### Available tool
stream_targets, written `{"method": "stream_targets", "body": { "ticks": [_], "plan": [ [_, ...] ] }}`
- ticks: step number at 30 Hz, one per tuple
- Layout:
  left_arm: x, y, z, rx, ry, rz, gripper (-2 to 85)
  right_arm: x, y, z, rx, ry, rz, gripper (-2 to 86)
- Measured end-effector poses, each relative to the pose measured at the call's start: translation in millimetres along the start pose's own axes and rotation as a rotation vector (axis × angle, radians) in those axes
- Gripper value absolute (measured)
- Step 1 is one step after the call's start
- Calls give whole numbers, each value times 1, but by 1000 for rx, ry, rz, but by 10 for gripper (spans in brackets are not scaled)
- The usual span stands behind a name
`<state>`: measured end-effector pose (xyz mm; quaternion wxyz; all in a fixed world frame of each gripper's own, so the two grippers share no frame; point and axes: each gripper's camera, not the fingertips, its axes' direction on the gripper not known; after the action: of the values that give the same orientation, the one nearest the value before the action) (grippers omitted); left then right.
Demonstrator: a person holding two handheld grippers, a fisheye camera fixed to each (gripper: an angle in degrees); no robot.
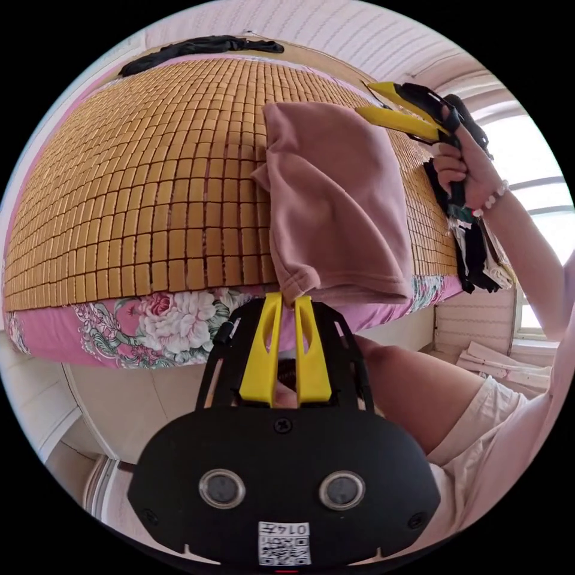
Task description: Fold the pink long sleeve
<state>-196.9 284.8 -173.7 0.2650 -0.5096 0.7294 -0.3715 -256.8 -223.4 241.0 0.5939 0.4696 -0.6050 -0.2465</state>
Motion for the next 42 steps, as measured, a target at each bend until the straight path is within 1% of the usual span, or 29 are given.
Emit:
{"method": "stream_targets", "body": {
  "ticks": [2, 3, 4, 5, 8, 9, 10, 11, 15, 17, 21, 25, 28, 29, 31, 34, 36, 37, 38, 40, 42],
  "plan": [
    [-4, -4, -6, 27, 23, -32, 44, -35, -18, 0, -57, 256, -131, 121],
    [-5, -5, -8, 35, 26, -38, 45, -43, -24, 2, -69, 316, -164, 123],
    [-6, -7, -11, 51, 32, -54, 48, -55, -37, 10, -98, 420, -224, 136],
    [-7, -10, -13, 66, 42, -74, 50, -63, -51, 23, -141, 491, -273, 146],
    [-11, -15, -19, 94, 59, -96, 54, -62, -86, 64, -285, 581, -313, 140],
    [-12, -15, -20, 100, 60, -95, 55, -59, -90, 73, -329, 587, -307, 125],
    [-13, -15, -20, 111, 60, -88, 56, -49, -97, 90, -457, 583, -276, 95],
    [-14, -14, -18, 114, 62, -81, 56, -48, -100, 92, -492, 562, -247, 87],
    [-17, -14, -17, 101, 87, -104, 56, -68, -88, 55, -390, 563, -203, 77],
    [-15, -18, -19, 100, 91, -98, 54, -73, -81, 34, -403, 599, -153, 76],
    [-11, -29, -22, 90, 71, -80, 53, -57, -93, 29, -450, 589, -102, 80],
    [-9, -54, -33, 140, 73, -76, 68, -54, -117, 49, -518, 575, -105, 110],
    [-10, -78, -40, 189, 99, -92, 100, -67, -133, 47, -471, 561, -131, 137],
    [-10, -87, -38, 194, 121, -92, 115, -70, -138, 45, -435, 547, -148, 158],
    [-6, -99, -29, 191, 136, -82, 135, -68, -149, 48, -430, 529, -152, 187],
    [1, -117, -5, 121, 178, -79, 155, -47, -164, 69, -535, 555, -167, 208],
    [4, -125, 5, 102, 186, -88, 158, -31, -168, 82, -616, 515, -162, 196],
    [6, -127, 12, 104, 172, -88, 161, -22, -168, 88, -654, 471, -161, 180],
    [7, -130, 22, 69, 155, -89, 165, -14, -166, 92, -692, 423, -165, 162],
    [4, -132, 39, 1, 167, -130, 168, -4, -162, 96, -724, 391, -152, 131],
    [5, -131, 43, 26, 172, -135, 168, -2, -160, 92, -733, 360, -166, 107]
  ]
}}
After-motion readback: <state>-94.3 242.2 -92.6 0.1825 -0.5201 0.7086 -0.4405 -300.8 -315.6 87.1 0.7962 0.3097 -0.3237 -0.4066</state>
